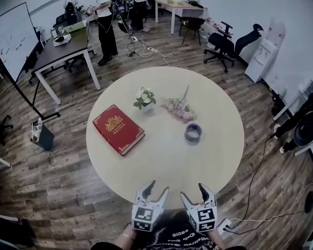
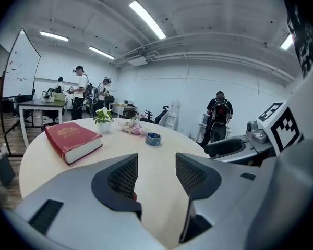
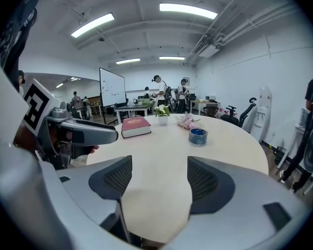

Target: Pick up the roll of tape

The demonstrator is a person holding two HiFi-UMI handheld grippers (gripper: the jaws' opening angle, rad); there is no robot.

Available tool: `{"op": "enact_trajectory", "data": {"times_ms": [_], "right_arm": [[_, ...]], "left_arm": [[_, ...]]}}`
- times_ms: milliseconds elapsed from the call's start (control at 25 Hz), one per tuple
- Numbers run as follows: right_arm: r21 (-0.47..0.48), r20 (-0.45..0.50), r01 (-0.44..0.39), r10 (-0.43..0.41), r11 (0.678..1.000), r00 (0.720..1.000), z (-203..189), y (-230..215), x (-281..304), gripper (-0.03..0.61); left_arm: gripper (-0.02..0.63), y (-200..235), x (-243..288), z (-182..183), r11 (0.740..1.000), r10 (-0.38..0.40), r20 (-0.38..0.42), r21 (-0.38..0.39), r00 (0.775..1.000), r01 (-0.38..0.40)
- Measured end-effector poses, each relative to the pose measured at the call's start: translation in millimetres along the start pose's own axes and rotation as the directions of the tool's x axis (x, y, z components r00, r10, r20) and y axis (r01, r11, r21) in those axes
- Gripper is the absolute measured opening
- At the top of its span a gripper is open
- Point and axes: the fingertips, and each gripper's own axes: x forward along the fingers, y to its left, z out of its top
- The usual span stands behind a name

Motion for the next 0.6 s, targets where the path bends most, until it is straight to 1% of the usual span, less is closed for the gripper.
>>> {"op": "enact_trajectory", "data": {"times_ms": [80,280,360,440,600], "right_arm": [[-0.003,-0.009,0.0,0.0,1.0,1.0,4,5,3,0.331],[0.07,0.02,0.008,-0.01,0.997,1.0,24,-7,10,0.33],[0.053,0.028,-0.005,0.003,0.999,1.0,35,-17,17,0.302],[0.034,0.039,-0.002,0.001,0.999,0.999,46,-31,24,0.302],[0.037,0.071,-0.01,0.008,0.999,0.997,77,-65,38,0.301]], "left_arm": [[0.247,7,0,3,1.0,-0.002,-0.001,0.005,1.0,0.002],[0.247,21,2,8,1.0,0.01,0.0,-0.008,1.0,-0.01],[0.247,25,6,8,1.0,0.01,-0.006,-0.004,1.0,-0.01],[0.247,27,9,9,1.0,0.015,-0.008,-0.005,1.0,-0.015],[0.247,30,15,13,0.999,0.047,-0.013,-0.019,0.999,-0.047]]}}
